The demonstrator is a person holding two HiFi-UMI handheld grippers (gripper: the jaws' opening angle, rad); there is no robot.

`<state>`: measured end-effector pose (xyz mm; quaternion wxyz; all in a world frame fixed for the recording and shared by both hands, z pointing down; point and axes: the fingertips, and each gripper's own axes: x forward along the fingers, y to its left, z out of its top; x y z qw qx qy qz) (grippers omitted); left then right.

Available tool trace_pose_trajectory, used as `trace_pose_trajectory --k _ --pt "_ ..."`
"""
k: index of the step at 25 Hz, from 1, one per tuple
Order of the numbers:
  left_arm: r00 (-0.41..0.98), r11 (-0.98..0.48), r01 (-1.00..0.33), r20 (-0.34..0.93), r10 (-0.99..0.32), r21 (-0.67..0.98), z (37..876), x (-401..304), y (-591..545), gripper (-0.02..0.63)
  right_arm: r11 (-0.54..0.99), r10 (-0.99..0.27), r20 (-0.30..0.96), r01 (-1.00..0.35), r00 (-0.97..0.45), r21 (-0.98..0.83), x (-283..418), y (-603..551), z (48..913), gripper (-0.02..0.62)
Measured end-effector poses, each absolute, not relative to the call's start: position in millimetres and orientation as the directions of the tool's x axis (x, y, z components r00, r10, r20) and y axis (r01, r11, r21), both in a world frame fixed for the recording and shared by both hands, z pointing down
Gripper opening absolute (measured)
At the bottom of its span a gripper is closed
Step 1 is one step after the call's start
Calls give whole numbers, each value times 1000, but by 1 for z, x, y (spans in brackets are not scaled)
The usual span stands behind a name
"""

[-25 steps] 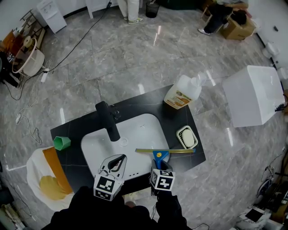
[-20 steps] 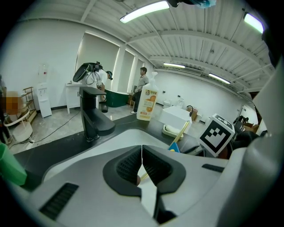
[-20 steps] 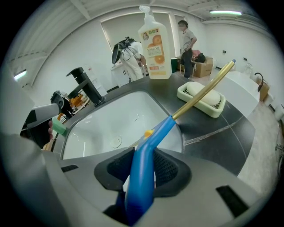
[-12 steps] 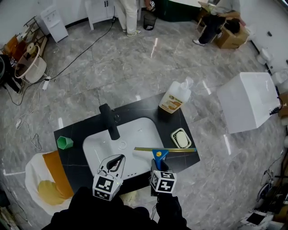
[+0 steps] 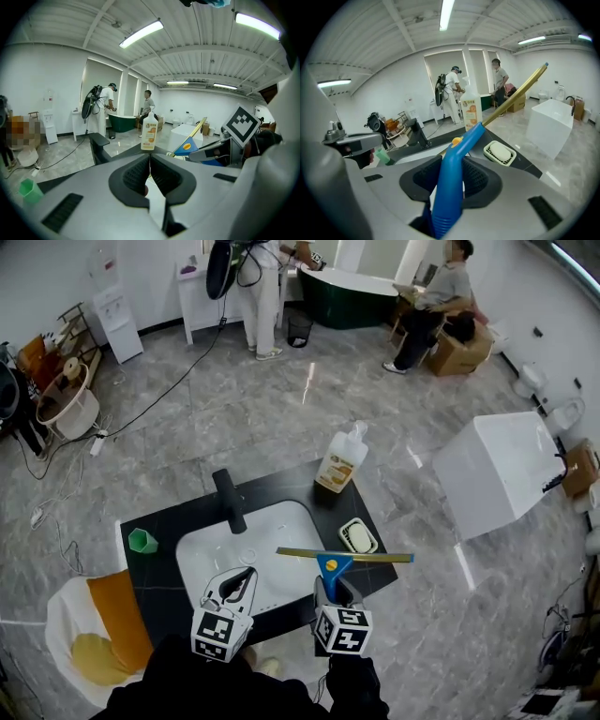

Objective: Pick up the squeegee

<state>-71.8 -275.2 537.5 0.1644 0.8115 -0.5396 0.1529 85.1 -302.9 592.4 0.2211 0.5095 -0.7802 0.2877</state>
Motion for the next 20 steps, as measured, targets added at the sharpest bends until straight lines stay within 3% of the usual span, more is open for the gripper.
trace_pose_trajectory --k 20 --pt "342 -351 -936 295 -892 21 461 -60 -134 25 369 -838 354 -909 -416 -193 115 -161 458 141"
